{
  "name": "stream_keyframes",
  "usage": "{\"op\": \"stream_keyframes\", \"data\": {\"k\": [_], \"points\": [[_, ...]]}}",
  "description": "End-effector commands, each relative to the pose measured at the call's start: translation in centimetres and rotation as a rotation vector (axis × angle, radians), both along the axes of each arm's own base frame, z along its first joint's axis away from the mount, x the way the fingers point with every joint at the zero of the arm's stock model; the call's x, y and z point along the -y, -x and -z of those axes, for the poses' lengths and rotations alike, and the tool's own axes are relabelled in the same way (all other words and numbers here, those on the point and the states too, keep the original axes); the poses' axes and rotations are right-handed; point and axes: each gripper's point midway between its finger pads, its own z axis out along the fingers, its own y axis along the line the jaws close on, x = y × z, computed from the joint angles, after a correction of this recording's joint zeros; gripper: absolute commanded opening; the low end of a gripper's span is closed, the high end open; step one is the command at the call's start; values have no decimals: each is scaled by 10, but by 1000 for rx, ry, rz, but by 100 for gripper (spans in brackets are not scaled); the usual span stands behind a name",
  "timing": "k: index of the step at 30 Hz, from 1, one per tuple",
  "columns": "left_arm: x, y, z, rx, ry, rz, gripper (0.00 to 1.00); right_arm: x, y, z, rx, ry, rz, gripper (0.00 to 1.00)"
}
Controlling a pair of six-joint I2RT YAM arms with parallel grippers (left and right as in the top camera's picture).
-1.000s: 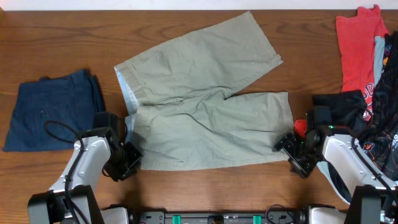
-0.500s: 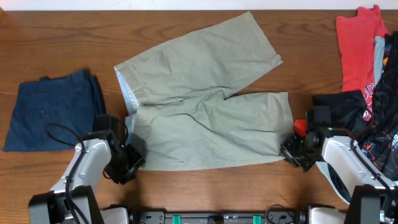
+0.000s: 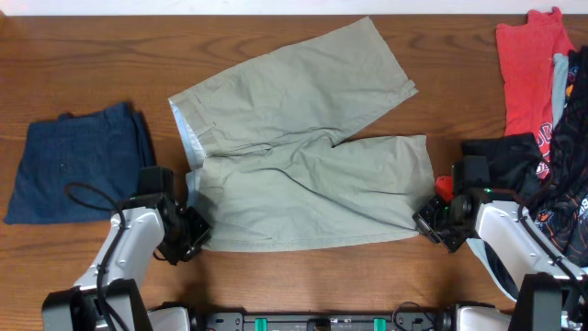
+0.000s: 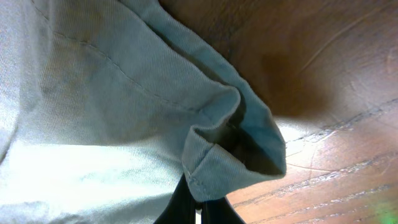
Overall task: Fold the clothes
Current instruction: 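Grasp the shorts' bottom corners with both grippers, then lift the bottom edge and fold it up over the top half with both grippers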
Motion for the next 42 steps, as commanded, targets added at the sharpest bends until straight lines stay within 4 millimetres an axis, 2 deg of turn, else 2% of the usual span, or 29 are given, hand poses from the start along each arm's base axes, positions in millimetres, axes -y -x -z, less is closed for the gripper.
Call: {"op": "stream_keyframes", "data": {"k": [1,6,8,11,14,17,22,27,30,35,39,42], "points": [[-3,11,11,-32,-24,5,6,8,1,1,3,51,-1,1],[-3,14,7,-46,-21,26,6,17,-1,1,19,106,-53,1],[-2,19,-2,-68,-15,53,6,19,-2,-3,27,113,-89,1],[2,31,-24,-94,6,102,6,28,-7,-19,35,140,-102,1],[9,39,-50,-61,40,150,6,38,-16,-48,77,175,-119,1],[26,41,-74,40,115,158,6,45,-22,-83,129,192,-162,1],[45,56,-104,168,183,162,6,62,-16,-137,165,271,-168,1],[47,73,-130,248,172,157,6,70,-14,-184,249,350,-207,1],[46,64,-152,353,150,168,6,72,-26,-214,347,391,-252,1],[34,31,-188,530,65,169,6,73,-61,-261,534,459,-330,1],[8,0,-195,582,-64,60,6,60,-103,-287,707,457,-422,1],[1,-19,-194,584,-75,-7,6,50,-134,-290,788,451,-484,1]]}}
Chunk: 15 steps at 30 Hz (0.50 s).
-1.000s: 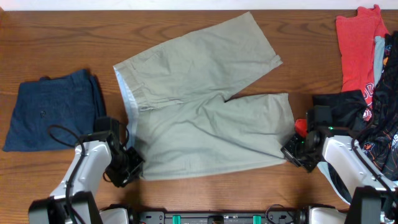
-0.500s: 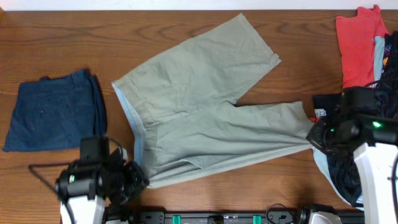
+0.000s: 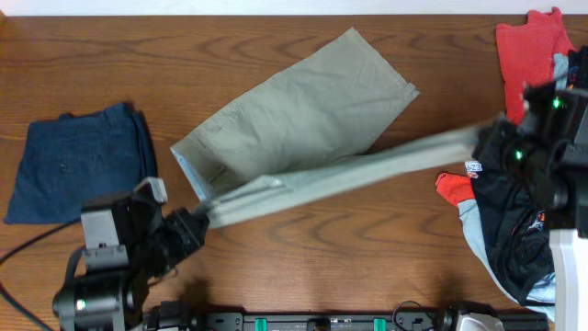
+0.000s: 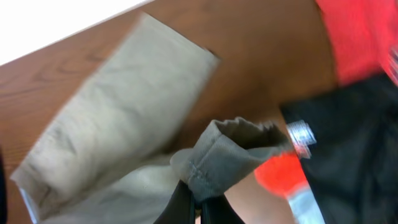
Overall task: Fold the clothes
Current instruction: 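Lift the bottom edge and fold it up over the top half with both grippers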
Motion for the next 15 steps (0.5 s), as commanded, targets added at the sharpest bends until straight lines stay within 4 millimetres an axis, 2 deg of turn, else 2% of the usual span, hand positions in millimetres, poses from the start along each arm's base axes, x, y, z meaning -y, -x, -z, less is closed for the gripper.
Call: {"op": "stream_keyframes", "data": {"k": [1,7,15], "points": [[-39,-18,13,-66,-120,-208,6,15,-33,-2,51,134,-21,1],[-57,-51,37,-155,-136,-325,6,-15,-97,21,107,137,-110,1],[-78,-98,82,-239,-184,-409,6,-58,-172,78,147,133,-196,1]]}}
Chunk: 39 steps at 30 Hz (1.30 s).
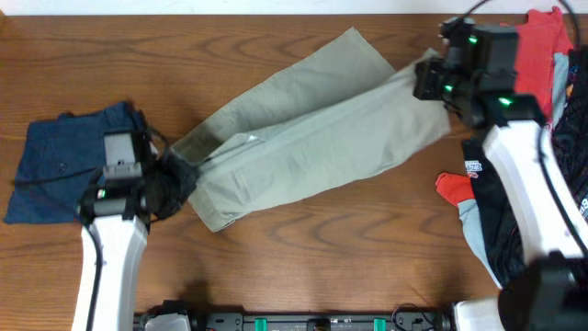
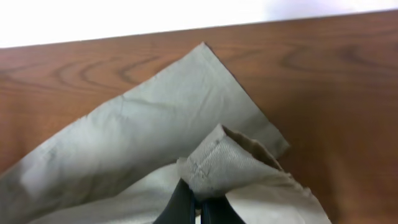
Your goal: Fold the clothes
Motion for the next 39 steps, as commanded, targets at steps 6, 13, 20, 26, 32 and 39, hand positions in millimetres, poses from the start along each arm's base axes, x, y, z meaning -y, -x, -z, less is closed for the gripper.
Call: {"op": "stream_keyframes", "data": {"k": [6,13,20,26,32,39], "points": [[-45,-68,35,58,-146,-142,6,-19,-92,32,222,3,67,3],[-44,-62,68,-56,-128,-157,65,-32,-93,73,135,-44,47,99],[-40,-36,79,-170,-121,-144,81,-10,-57,121,-109,36,40,99],[-37,-27,89,-194,-145,-43,94,-6,-29,142,-253,53,42,99],[-15,-32,109,-202,-52,103,94,-5,-17,119,-256,54,41,99],[13,-25,147,-299,121,159,76,-7,-5,70,-171,88,-7,81]]}}
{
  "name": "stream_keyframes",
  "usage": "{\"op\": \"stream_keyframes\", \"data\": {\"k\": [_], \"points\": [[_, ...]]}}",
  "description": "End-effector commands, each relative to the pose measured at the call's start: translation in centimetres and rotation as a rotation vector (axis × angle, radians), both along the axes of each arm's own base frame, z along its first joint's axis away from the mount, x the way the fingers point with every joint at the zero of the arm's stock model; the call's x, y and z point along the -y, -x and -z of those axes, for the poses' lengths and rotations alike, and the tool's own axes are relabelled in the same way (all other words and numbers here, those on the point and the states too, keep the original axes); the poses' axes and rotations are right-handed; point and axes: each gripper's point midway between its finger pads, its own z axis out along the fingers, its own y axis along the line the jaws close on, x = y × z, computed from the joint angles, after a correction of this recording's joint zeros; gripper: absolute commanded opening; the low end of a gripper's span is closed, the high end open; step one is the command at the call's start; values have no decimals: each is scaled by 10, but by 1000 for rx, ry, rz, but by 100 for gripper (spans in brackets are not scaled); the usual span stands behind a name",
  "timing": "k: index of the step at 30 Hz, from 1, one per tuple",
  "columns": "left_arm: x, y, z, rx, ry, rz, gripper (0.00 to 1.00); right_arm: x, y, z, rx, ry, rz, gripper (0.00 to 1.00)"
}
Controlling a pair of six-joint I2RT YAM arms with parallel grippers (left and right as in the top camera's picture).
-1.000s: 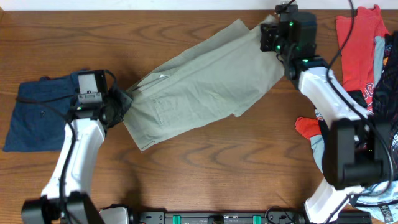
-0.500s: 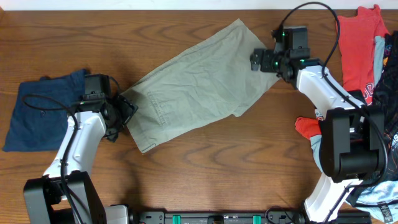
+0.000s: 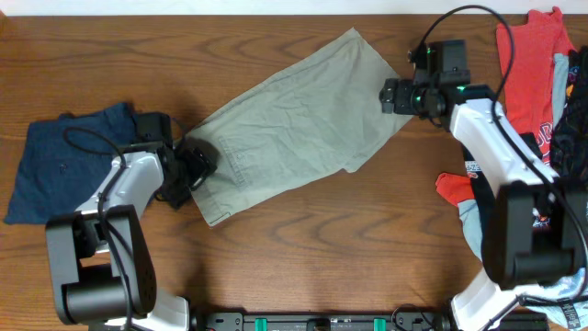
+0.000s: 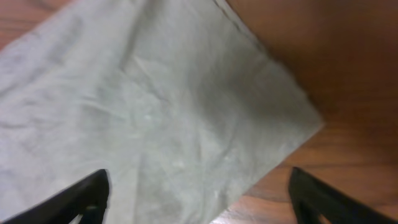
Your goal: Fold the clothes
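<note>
The grey-green shorts (image 3: 294, 119) lie flat on the table, folded in half with one leg on the other. They run diagonally from the waistband at lower left to the leg hems at upper right. My right gripper (image 3: 393, 97) hangs open just off the hem end. In the right wrist view its fingers (image 4: 87, 198) stand wide apart over the hem corner (image 4: 186, 106), with nothing between them (image 4: 199, 211). My left gripper (image 3: 191, 167) sits at the waistband end; its jaws are hidden from the overhead camera.
A folded navy garment (image 3: 73, 170) lies at the far left. On the right edge is a heap of clothes: a red shirt (image 3: 528, 64), black fabric (image 3: 551, 184) and a small red piece (image 3: 450, 188). The wooden table (image 3: 322, 267) shows below the shorts.
My right gripper was shut on the leg hem held above the far leg; now it is open and the hem lies flat on that leg. The left arm has settled lower at the waistband.
The shorts first lay spread open, with my grippers at the near waistband corner and the near leg hem. Then the near half hung stretched between both grippers above the table. Then it was over the far half. Now the shorts lie folded in two.
</note>
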Motion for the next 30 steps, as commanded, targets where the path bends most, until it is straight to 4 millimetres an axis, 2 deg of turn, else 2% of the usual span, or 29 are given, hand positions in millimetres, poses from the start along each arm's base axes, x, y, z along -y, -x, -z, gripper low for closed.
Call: {"op": "stream_keyframes", "data": {"k": [1,3,4,6,7,11,12,14,18,22,27,30], "points": [[24,15,23,-67,142,58,72,-2,-1,-43,100,12,-29,77],[30,15,26,-73,178,67,61,-2,0,-50,114,10,-29,67],[32,16,26,-73,186,75,48,-2,0,-51,116,6,-31,59],[33,16,25,-63,189,108,11,-5,2,-50,109,-1,-40,49],[33,18,24,-67,188,119,6,-7,3,-49,102,-1,-44,44],[31,30,14,-103,178,144,6,-20,9,-40,71,3,-77,24],[31,32,9,-110,173,147,6,-25,12,-39,65,5,-94,13],[28,34,-5,-117,155,159,6,-39,18,-35,57,4,-159,1],[28,36,-53,-76,144,189,6,-79,38,-21,26,-17,-310,1],[29,36,-108,15,123,198,6,-120,68,11,-65,-44,-425,1],[33,33,-165,180,118,178,6,-184,125,62,-224,-138,-619,1],[48,33,-190,266,205,168,6,-221,159,95,-301,-148,-728,1]]}}
